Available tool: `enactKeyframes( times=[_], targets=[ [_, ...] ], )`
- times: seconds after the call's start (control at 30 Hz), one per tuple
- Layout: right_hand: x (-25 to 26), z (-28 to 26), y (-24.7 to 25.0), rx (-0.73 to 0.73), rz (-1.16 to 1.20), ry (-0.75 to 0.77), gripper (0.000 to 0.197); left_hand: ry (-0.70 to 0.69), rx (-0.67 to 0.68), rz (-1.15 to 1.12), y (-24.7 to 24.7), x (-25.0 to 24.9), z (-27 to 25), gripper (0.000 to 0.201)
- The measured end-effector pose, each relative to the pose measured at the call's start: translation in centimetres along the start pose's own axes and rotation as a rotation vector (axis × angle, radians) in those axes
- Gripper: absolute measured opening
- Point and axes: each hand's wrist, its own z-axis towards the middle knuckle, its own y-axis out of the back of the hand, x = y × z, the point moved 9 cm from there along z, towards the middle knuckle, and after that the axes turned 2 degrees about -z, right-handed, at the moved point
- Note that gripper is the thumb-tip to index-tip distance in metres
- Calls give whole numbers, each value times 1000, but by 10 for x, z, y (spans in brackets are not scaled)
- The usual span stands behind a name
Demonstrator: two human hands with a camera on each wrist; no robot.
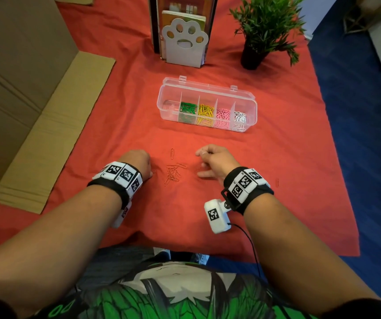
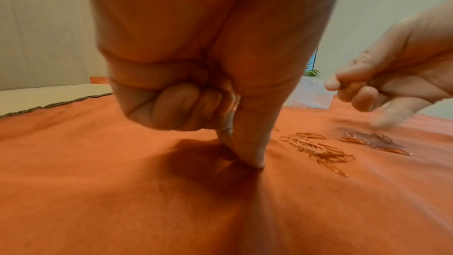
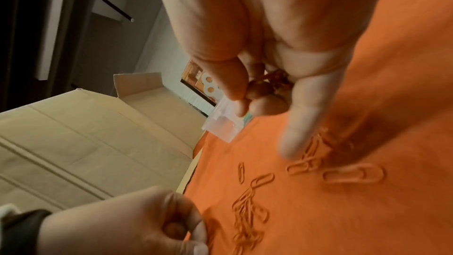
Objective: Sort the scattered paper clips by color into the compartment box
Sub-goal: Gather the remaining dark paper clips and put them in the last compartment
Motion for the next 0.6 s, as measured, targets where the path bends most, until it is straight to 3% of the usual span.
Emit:
enactKeyframes(
  times=[0.07, 0.13, 0.27, 0.4, 0.5, 0.6],
  targets=[
    [10, 2, 12, -70, -82, 83, 28, -20, -48, -2, 3, -3, 0, 20],
    [17, 3, 20, -110, -305, 154, 26, -39, -60, 10, 4, -7, -1, 20],
    [5, 1, 9, -75, -801, 158, 8, -32, -18, 21, -2, -10, -3, 23],
    [-6, -7, -2, -174, -1045, 171, 40, -13, 21, -62, -7, -15, -6, 23],
    [-9, -13, -8, -217, -1079, 208, 41, 55, 111, -407, -12, -19, -9, 21],
    [-10, -13, -14, -201, -1086, 261, 25, 220, 269, -1098, -28, -24, -15, 26]
  ],
)
